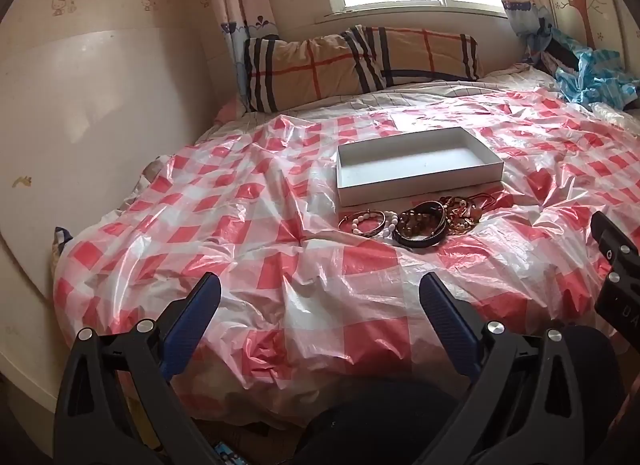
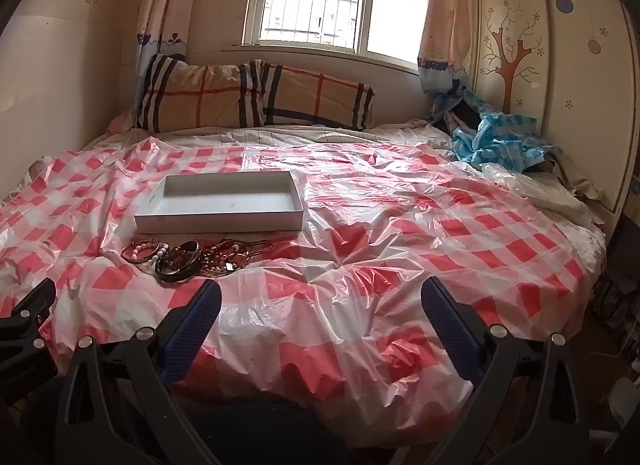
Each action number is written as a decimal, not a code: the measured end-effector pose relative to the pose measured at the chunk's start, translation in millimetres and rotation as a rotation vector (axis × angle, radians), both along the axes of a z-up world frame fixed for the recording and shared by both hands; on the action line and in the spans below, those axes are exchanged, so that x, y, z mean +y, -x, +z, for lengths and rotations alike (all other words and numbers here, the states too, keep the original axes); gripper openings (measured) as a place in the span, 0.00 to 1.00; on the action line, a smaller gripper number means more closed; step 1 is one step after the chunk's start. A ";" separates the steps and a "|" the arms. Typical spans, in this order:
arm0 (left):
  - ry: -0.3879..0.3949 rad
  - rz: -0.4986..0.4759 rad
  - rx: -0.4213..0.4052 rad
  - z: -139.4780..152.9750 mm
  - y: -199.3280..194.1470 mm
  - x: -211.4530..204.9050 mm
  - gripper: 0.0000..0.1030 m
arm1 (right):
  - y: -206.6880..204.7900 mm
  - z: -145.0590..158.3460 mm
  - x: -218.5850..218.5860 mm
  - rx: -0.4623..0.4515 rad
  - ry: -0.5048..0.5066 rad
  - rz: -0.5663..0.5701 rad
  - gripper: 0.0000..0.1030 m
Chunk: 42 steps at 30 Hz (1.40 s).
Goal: Organize jewelry
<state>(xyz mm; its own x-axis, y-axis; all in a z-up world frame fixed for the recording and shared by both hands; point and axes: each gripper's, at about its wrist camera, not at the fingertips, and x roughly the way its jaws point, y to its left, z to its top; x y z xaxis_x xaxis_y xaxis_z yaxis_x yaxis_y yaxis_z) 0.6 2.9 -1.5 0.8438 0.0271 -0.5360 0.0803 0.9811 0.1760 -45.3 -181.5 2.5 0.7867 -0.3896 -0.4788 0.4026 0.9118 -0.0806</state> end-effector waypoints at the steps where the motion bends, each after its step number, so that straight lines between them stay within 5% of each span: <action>1: -0.008 0.005 0.008 -1.4 -1.4 2.5 0.93 | -1.0 -0.3 0.4 0.004 0.006 0.001 0.93; 6: -0.070 -0.015 0.003 -3.7 3.4 -5.4 0.93 | 1.3 0.8 -2.0 0.011 0.021 -0.003 0.93; 42: -0.076 -0.018 0.033 -9.6 -1.5 -13.6 0.93 | -1.9 -2.4 3.2 0.030 0.057 -0.002 0.93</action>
<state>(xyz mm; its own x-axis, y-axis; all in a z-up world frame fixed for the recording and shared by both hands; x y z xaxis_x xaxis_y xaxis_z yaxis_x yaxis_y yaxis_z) 2.2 -10.7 -11.1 0.8264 0.0538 -0.5605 0.1048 0.9633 0.2470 -43.4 -178.3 0.1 0.7713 -0.4185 -0.4796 0.4010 0.9046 -0.1445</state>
